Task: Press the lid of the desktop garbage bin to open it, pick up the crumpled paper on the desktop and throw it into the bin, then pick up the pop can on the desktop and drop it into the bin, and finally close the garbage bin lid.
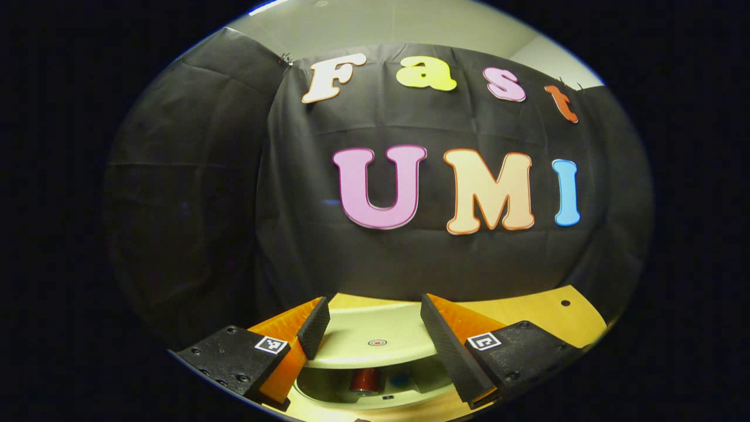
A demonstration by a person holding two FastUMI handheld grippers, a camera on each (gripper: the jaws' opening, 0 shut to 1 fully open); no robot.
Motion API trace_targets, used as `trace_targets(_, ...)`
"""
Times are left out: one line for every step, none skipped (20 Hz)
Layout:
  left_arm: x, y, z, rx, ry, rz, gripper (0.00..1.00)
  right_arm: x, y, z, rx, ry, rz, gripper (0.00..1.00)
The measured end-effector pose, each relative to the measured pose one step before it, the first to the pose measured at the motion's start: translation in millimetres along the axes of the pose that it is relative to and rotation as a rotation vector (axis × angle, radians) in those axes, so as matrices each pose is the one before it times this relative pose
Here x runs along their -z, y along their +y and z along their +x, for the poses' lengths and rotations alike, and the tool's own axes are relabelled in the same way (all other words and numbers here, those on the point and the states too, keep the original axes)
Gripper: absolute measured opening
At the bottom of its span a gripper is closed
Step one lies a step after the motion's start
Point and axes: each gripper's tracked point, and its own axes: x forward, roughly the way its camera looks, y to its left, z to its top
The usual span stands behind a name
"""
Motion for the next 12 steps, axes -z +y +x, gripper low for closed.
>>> trace_targets(9.98,-1.95,-0.4,0.00238,0.01981,-0.00383,0.95,2.11,1.04,0.15,-0.00423,0.0076,-0.01122,0.94)
trace_targets(10.66,-0.71,0.56,0.0019,0.01435,-0.00175,0.98,1.49,1.19,-1.51,-0.00429,0.00357,-0.0094,0.96)
trace_targets(8.79,-0.43,1.13,-0.00168,0.01338,-0.00021,0.95,-0.47,1.13,-0.49,-0.00407,0.00148,-0.00566,0.96)
trace_targets(9.71,-0.44,1.12,-0.00088,0.0149,-0.00234,0.95,1.78,0.73,-0.79,-0.00291,0.00196,-0.00377,0.96)
trace_targets(6.51,-0.29,0.71,-0.00177,0.01152,0.00082,0.95,0.39,1.1,-0.41,-0.00135,0.00263,-0.00214,0.94)
trace_targets(6.97,0.41,0.39,-0.00058,0.01224,0.00273,0.95,1.69,0.62,0.32,-0.0018,0.00229,-0.0024,0.94)
trace_targets(3.6,-0.08,-0.13,-0.0008,0.0023,0.00339,0.95,0.75,0.29,0.31,0.00046,0.00221,-0.00372,0.96)
trace_targets(2.78,-0.59,-0.56,-0.00102,-0.00095,0.00362,0.95,1.31,-0.53,0.29,0.00039,0.00175,-0.00337,0.96)
trace_targets(0.4,0.08,-0.6,-0.00097,-0.00469,0.00144,0.95,0.57,0.76,0.21,-0.00114,0.00262,-0.00082,0.96)
trace_targets(1.46,-0.01,-0.26,-0.00001,-0.00369,-0.00111,0.95,1.0,1.19,-0.41,-0.00296,-0.00114,0.00343,0.96)
trace_targets(4.02,-1.73,0.54,0.00517,0.00786,-0.00032,0.95,-1.28,1.05,-0.2,-0.00016,-0.00284,0.00467,0.95)
trace_targets(6.45,-0.89,-1.25,-0.0009,0.01252,0.00101,0.96,2.28,-0.39,1.24,-0.00032,0.00091,0.00224,0.95)
